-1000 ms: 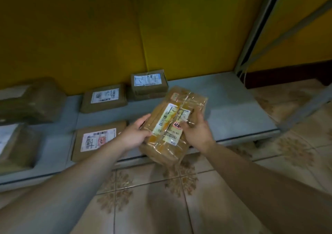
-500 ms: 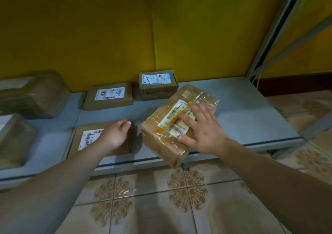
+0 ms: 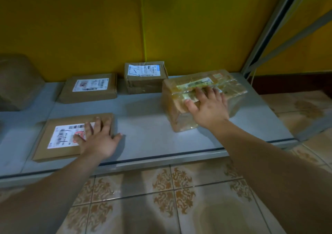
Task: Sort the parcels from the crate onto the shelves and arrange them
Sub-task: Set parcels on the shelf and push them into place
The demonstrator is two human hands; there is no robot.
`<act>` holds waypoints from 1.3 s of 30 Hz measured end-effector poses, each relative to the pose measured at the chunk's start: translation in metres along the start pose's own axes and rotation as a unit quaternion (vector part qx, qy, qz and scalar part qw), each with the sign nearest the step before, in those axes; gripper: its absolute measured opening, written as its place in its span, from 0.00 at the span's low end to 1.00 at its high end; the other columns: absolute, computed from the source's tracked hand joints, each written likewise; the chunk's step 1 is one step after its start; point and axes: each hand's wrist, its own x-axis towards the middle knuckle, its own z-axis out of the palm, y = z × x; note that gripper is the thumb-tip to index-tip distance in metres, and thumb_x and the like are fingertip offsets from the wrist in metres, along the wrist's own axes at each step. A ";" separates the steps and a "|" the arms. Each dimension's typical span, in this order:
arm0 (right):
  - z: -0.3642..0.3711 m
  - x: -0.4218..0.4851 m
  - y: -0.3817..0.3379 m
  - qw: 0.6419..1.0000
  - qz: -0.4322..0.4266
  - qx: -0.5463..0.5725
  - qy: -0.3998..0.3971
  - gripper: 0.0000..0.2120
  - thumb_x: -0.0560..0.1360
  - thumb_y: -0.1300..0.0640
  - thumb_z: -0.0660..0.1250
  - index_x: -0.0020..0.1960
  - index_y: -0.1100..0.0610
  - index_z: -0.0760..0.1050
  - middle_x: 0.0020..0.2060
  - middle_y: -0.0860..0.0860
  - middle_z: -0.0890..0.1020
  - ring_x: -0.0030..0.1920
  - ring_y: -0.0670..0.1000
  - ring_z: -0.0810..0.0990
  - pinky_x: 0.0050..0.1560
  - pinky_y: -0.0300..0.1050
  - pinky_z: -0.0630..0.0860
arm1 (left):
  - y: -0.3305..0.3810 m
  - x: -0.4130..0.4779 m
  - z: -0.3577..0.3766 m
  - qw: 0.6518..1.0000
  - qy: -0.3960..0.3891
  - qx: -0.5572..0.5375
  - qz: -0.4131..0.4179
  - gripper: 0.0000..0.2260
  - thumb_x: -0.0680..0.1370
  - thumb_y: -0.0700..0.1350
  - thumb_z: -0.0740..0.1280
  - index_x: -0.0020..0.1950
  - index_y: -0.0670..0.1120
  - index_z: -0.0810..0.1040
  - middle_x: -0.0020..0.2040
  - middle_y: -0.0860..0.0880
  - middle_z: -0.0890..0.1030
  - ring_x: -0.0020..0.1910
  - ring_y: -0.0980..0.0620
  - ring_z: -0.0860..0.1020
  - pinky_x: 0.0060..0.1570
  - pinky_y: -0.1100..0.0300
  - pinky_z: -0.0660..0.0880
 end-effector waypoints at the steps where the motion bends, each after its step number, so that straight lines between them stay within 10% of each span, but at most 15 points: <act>1: 0.001 0.008 0.003 1.000 0.012 0.000 0.006 0.34 0.79 0.32 0.47 0.80 0.46 0.54 0.80 0.56 0.54 0.79 0.58 0.49 0.77 0.58 0.44 | 0.000 0.001 0.002 1.000 0.003 0.006 0.004 0.32 0.80 0.64 0.51 0.79 0.57 0.41 0.80 0.51 0.40 0.78 0.41 0.39 0.71 0.31 0.44; 39: 0.028 0.168 0.060 0.984 0.086 0.052 0.148 0.32 0.78 0.34 0.49 0.76 0.47 0.66 0.75 0.62 0.63 0.76 0.63 0.56 0.76 0.62 0.46 | -0.005 0.009 0.014 0.999 0.031 0.014 -0.038 0.33 0.72 0.59 0.43 0.79 0.59 0.50 0.80 0.55 0.47 0.78 0.47 0.45 0.73 0.40 0.44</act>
